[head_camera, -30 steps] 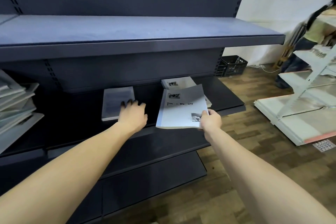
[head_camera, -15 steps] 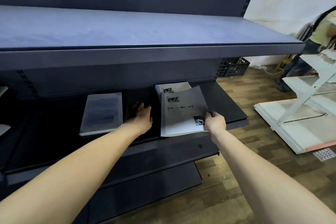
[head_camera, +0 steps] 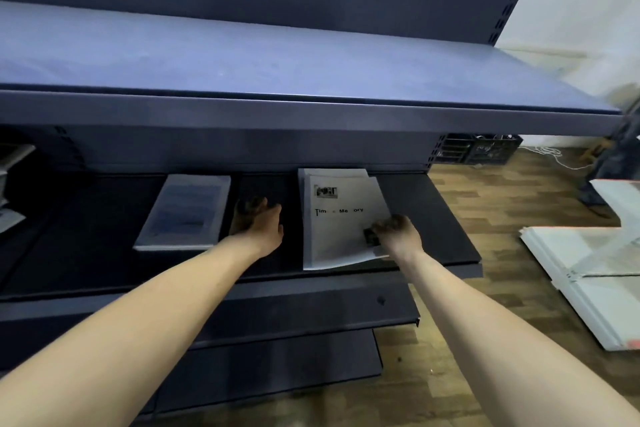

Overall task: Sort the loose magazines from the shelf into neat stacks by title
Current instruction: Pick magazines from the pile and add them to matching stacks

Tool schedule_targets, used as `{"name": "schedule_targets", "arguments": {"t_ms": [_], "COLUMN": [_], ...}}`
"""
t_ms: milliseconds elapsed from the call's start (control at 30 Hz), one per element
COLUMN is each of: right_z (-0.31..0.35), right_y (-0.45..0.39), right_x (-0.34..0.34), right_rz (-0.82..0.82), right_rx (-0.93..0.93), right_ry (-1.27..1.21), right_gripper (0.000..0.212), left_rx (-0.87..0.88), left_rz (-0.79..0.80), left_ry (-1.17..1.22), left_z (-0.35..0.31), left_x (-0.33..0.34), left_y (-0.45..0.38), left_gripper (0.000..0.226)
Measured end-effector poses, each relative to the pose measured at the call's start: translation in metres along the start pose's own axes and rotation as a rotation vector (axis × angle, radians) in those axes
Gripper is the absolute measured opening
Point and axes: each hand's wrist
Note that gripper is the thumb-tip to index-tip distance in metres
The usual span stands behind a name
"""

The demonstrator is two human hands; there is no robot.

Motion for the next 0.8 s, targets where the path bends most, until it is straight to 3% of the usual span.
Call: {"name": "schedule_targets", "arguments": {"t_ms": [200,467,800], "right_z": [-0.002,-0.007,-0.019], "right_y": [-0.020,-0.036,-0.037], "right_x": [-0.003,0.001,0.010], "right_rz": [0.067,0.075,0.084], "right_rx": [-0.112,-0.129,-0.167], "right_ry": [0.041,0.182,0.326], "right_gripper": [0.053,0.041,0.070], "left_rx": [-0.058,-0.069,-0.060], "left_rz": [-0.015,-0.062,-0.067], "left_ry": [-0.076,-0.113,-0.142], "left_z": [-0.024,-0.039,-0.047], "left_x": [0.000,0.001,0.005], "left_y": [0.003,0.002,-0.004], "left_gripper": [0.055,0.051,0.048]}}
Point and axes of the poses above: each hand's wrist, its own y-axis away from the middle knuckle, its own x-axis out of the palm, z = x × y, and after that the axes turned 7 degrees about y, right-handed
